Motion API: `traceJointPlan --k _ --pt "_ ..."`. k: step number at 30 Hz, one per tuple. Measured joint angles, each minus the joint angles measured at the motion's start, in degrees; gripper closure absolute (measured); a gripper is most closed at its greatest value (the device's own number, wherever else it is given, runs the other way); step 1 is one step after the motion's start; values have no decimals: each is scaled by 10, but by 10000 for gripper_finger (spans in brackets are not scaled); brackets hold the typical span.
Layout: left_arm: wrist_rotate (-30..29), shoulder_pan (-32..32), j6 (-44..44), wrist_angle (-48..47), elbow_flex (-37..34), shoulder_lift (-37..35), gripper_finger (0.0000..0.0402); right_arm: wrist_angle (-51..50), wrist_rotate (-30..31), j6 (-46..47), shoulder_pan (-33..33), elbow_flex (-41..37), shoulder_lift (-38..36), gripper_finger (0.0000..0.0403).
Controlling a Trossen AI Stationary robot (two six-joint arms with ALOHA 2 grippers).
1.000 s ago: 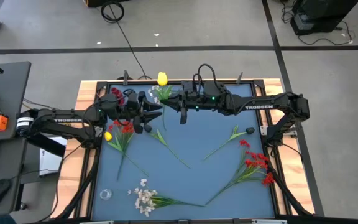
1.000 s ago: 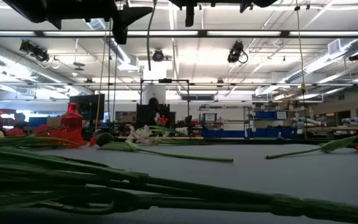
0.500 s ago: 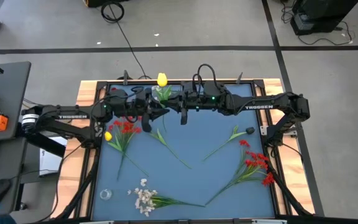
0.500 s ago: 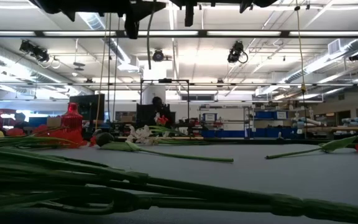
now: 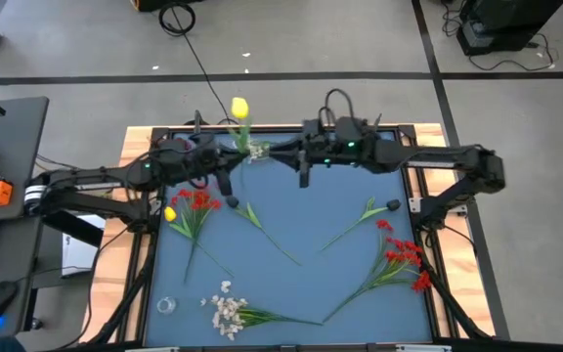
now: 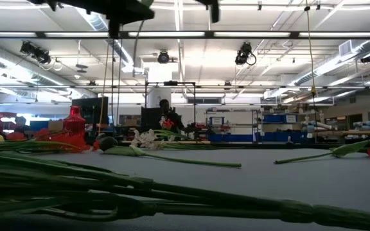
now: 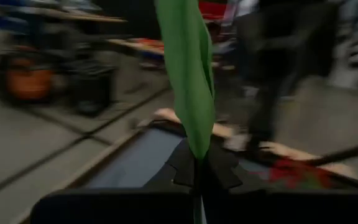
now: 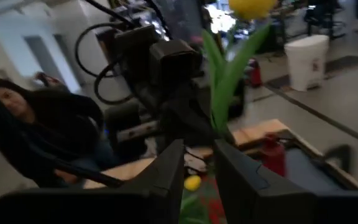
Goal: Sort flowers into vase by color
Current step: Put the right yellow tulip into the red vase
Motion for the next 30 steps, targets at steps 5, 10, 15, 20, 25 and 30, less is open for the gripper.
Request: traceJointPlan --k 5,10,15,20,25,30 --pt "-107 0 13 -53 -20 -54 393 -128 28 -31 0 0 -89 308" --pt "-182 -16 -24 -28 -101 -95 393 -228 39 -34 1 -23 -175 308" --pt "-282 -52 -7 43 -164 -112 393 -278 40 -14 3 -80 -264 309" --pt "-384 -50 50 42 -141 -127 393 -285 55 19 -2 -150 -323 309" --pt "-411 16 104 33 -129 -155 393 -264 69 44 -16 -202 -335 309" --pt "-340 129 107 4 -130 -174 393 -190 69 88 -30 -232 -313 309"
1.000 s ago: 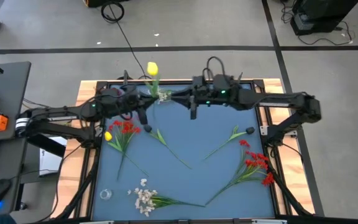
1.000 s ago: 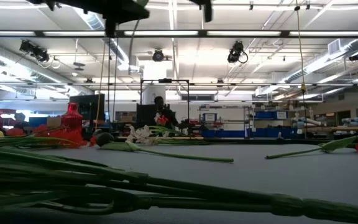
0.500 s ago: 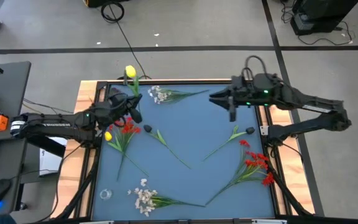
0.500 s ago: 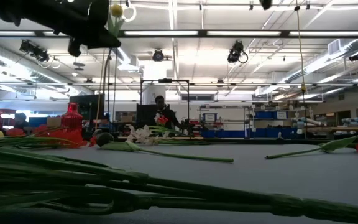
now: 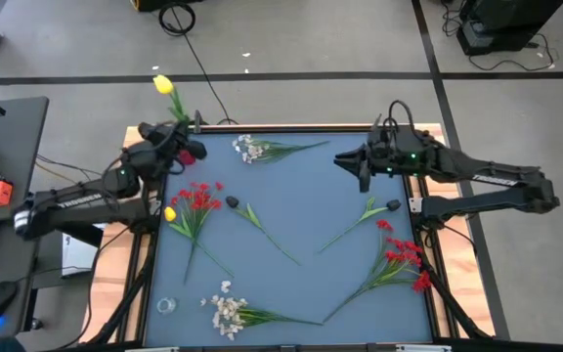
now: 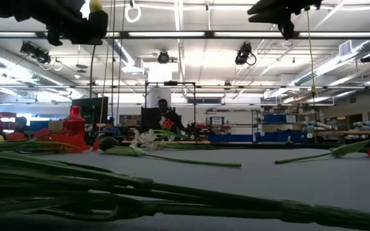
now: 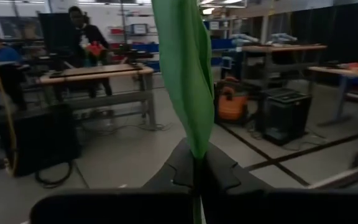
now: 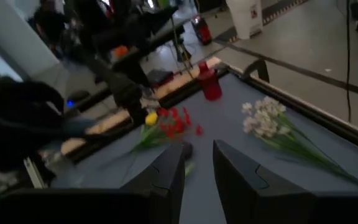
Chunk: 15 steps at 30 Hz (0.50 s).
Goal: Sort flowers into vase by color
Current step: Put the right yellow tulip into the red vase
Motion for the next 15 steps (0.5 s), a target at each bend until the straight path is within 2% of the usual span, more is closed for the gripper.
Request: traceJointPlan --k 8,15 --pt "124 148 -3 -13 0 -5 393 49 -11 -2 -30 -1 52 309" --pt "144 222 -1 -20 0 -5 393 109 -45 8 -54 -1 91 309"
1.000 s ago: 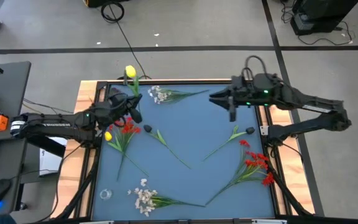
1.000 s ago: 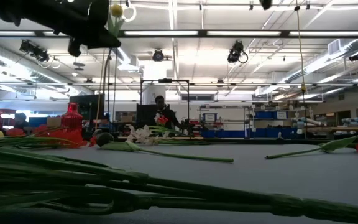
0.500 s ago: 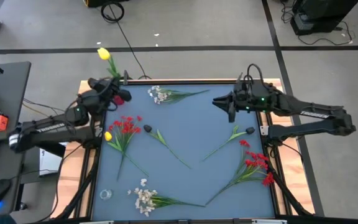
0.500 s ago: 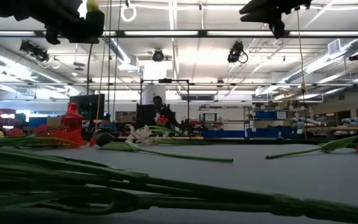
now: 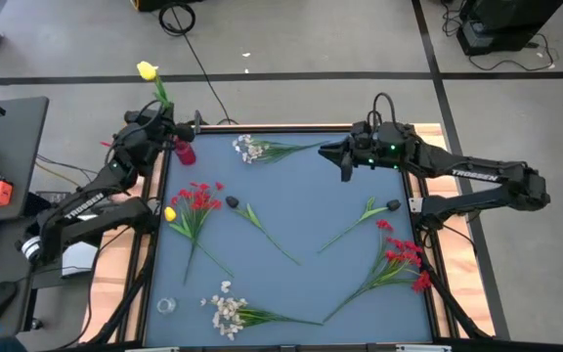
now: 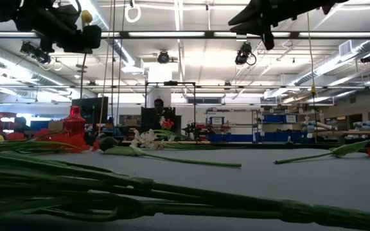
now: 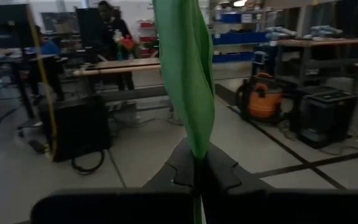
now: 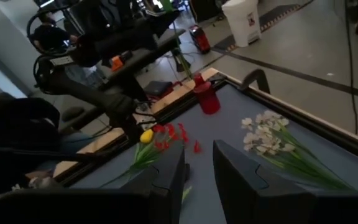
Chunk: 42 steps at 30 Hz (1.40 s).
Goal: Sort flowers into vase by color
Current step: Put the right yellow tulip into the red vase
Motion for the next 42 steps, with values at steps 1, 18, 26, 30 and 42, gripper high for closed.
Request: traceJointPlan --k 1,18,26,30,42 --pt "0 8 0 0 0 0 393 2 -3 3 -3 0 4 309" --pt "17 78 -22 -1 0 14 391 11 -27 -6 -32 0 18 309" --pt "17 77 -45 -14 0 20 391 13 -52 -13 -44 0 18 309" --pt "13 77 -67 -37 0 21 384 12 -53 -23 -44 0 18 309" --pt "11 77 -135 -109 0 21 354 12 -67 -51 -44 0 18 309"
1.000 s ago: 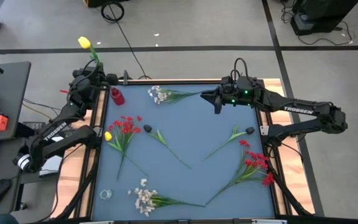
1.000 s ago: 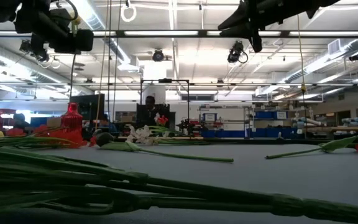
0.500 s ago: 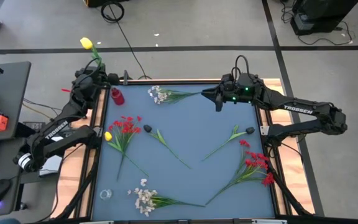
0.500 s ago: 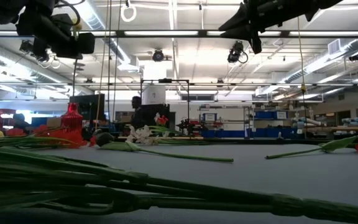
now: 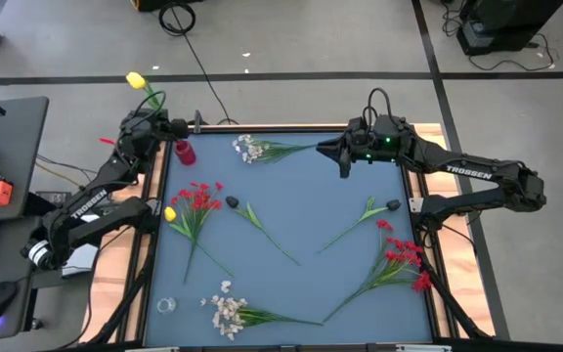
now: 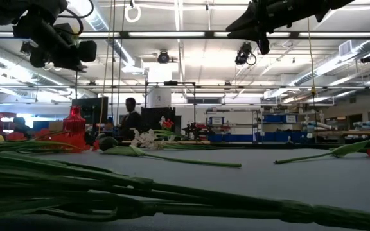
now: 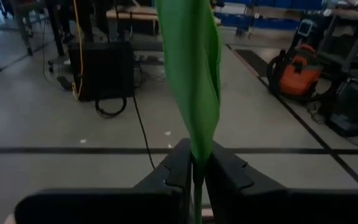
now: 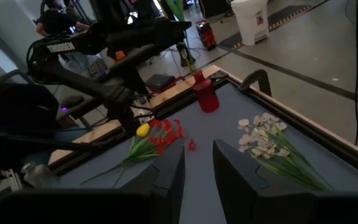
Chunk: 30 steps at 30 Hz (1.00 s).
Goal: Sort flowers into vase by color
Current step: Put the right yellow tulip into the red vase
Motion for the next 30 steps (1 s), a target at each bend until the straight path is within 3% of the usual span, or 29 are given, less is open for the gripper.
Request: traceJointPlan --k 7,11,16,23,30 --pt "0 0 -37 -27 0 0 336 -6 -1 -10 0 0 0 309" --pt "1 0 -77 -84 0 0 298 -19 3 -5 0 0 0 309" --pt "55 0 -95 -109 0 0 236 -46 15 34 -6 0 0 309" --pt "116 0 -111 -179 18 0 177 -208 50 155 -30 1 0 309" --pt "105 0 -108 -333 103 0 169 -325 60 242 -33 1 0 307"
